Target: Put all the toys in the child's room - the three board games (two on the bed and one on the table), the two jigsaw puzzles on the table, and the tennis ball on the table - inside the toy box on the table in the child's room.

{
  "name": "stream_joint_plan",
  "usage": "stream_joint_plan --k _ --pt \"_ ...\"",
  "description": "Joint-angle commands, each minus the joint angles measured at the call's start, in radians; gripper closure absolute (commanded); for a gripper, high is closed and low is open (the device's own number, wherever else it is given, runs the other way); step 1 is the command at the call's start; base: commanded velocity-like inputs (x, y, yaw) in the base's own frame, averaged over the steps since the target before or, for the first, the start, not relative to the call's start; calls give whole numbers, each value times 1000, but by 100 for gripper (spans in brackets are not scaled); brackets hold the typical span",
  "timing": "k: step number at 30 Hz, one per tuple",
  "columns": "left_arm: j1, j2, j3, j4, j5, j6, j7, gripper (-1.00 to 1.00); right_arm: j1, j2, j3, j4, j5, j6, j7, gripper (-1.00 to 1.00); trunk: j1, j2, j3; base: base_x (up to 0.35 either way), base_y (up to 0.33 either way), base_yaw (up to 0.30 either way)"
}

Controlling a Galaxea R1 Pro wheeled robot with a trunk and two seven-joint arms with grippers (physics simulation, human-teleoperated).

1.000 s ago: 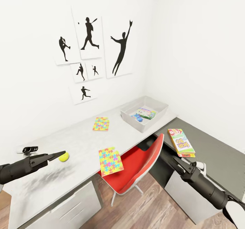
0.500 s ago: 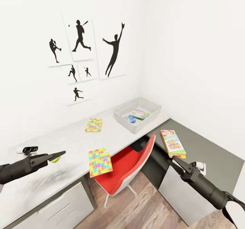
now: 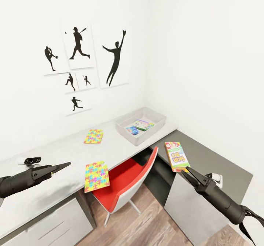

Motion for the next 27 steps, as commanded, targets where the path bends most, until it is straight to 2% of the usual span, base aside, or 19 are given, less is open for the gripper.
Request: stream_joint_plan --k 1,10,27 --pt "-1 0 -1 0 0 11 -4 -100 -1 0 1 0 -5 6 -1 -100 1 -2 0 0 -96 0" --pt "-1 0 0 0 0 11 -4 -100 -1 0 18 0 -5 4 -1 -100 1 -2 11 0 -162 8" --pt "-1 0 -2 1 0 14 -4 -100 -1 1 29 0 -5 4 -6 -100 1 -2 11 0 4 1"
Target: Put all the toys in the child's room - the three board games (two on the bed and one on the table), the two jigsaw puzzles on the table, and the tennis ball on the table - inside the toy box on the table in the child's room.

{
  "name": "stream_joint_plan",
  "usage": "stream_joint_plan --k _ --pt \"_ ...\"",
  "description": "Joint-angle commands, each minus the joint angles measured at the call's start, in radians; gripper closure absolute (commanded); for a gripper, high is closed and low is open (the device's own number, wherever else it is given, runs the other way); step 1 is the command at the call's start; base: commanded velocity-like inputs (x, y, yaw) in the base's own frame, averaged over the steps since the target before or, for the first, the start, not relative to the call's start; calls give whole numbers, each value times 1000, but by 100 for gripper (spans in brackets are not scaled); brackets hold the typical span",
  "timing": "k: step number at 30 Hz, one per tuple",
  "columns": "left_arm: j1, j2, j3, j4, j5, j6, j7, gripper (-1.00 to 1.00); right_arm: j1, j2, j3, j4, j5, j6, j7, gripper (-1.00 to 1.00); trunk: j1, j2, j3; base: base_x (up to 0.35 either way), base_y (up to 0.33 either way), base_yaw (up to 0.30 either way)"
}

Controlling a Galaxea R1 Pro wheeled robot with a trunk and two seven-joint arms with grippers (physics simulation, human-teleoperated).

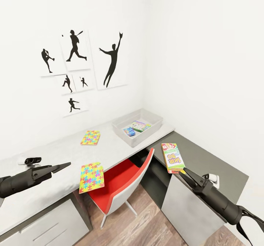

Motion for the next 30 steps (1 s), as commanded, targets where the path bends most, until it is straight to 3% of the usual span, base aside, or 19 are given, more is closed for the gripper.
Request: stream_joint_plan --k 1,11,14,21,24,30 --pt "-1 1 0 0 -1 13 -4 -100 -1 0 0 0 -5 7 -1 -100 1 -2 -2 0 0 0" --pt "-1 -5 -12 0 -9 31 -4 -100 -1 0 0 0 -5 6 -4 -100 1 -2 -2 0 0 0" --pt "-1 -17 -23 1 -12 42 -4 -100 -1 0 1 0 -5 6 -5 -100 1 -2 -2 0 0 0" --pt "-1 -103 -73 1 -42 82 8 -100 -2 1 20 0 2 5 -8 -100 1 -2 -2 0 0 0" --pt "-1 -156 -82 1 -57 93 105 -100 -3 0 21 0 12 5 -8 -100 1 -2 -2 0 0 0" --pt "-1 -207 -81 12 -58 100 228 -100 -4 0 19 0 16 5 -7 -100 1 -2 -2 0 0 0"
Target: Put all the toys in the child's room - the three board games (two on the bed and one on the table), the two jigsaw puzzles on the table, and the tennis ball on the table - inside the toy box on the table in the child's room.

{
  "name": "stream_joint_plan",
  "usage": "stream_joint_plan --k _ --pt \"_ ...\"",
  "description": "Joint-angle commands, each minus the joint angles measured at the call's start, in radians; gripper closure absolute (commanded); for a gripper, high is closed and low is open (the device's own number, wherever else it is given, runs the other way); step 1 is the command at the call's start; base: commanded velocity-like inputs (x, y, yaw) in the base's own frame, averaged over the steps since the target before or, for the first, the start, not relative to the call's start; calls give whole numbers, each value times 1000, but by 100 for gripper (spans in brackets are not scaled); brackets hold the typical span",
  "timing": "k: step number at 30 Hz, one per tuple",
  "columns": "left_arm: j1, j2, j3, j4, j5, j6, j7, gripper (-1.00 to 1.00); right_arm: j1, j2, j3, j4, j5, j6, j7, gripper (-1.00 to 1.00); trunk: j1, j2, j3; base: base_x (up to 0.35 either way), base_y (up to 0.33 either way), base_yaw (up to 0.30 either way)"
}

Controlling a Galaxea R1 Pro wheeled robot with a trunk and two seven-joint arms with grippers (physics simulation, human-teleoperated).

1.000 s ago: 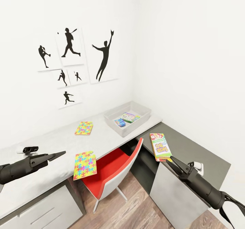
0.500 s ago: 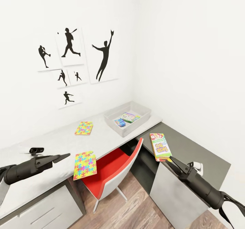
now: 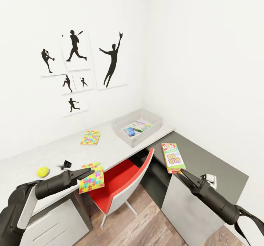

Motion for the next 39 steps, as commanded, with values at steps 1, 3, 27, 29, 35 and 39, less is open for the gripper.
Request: stream_joint_plan --k 1,3,27,29,35,39 --pt "-1 -4 1 2 2 9 7 -100 -1 0 -1 0 -5 7 0 -100 1 -2 -2 0 0 0" --pt "-1 -15 2 11 2 10 29 -100 -1 0 -4 0 -5 7 1 -100 1 -2 -2 0 0 0" --pt "-1 -13 117 199 4 13 103 -100 -2 -8 -18 0 -5 8 8 -100 1 -2 -2 0 0 0" --pt "-1 -12 120 199 3 13 103 -100 -2 -8 -20 0 -5 8 8 -100 1 -2 -2 0 0 0" --pt "1 -10 125 205 2 13 103 -100 -2 -8 -21 1 -5 8 8 -100 1 -2 -2 0 0 0" --pt "0 -9 126 256 0 13 103 -100 -2 -8 -21 0 -5 8 8 -100 1 -2 -2 0 0 0"
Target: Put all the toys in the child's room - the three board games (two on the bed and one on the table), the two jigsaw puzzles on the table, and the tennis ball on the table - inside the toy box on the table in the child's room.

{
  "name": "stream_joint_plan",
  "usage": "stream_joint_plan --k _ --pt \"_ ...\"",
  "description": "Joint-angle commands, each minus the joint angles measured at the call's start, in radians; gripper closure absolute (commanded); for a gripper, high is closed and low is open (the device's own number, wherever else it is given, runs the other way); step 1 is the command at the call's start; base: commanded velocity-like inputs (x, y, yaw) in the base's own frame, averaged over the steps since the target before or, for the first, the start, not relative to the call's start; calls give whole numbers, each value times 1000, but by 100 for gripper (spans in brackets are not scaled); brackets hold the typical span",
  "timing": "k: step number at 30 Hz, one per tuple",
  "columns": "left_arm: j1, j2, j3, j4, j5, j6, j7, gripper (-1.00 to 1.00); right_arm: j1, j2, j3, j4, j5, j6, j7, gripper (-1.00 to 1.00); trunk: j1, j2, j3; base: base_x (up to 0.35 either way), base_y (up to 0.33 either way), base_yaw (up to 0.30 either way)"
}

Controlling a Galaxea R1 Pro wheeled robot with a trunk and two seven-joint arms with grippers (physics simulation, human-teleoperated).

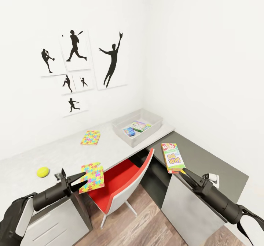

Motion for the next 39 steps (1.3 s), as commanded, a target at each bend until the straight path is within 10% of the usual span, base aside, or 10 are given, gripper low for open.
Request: stream_joint_plan --k 1,9,39 --pt "-1 1 2 6 1 7 -2 -100 -1 0 -1 0 -5 7 0 -100 1 -2 -2 0 0 0" --pt "-2 55 8 49 2 7 -2 -100 -1 1 -1 0 -5 7 -1 -100 12 -23 -11 0 0 0" --pt "-16 53 0 129 0 7 59 -100 -1 5 -1 0 -5 7 -3 -100 127 -233 -105 0 0 0"
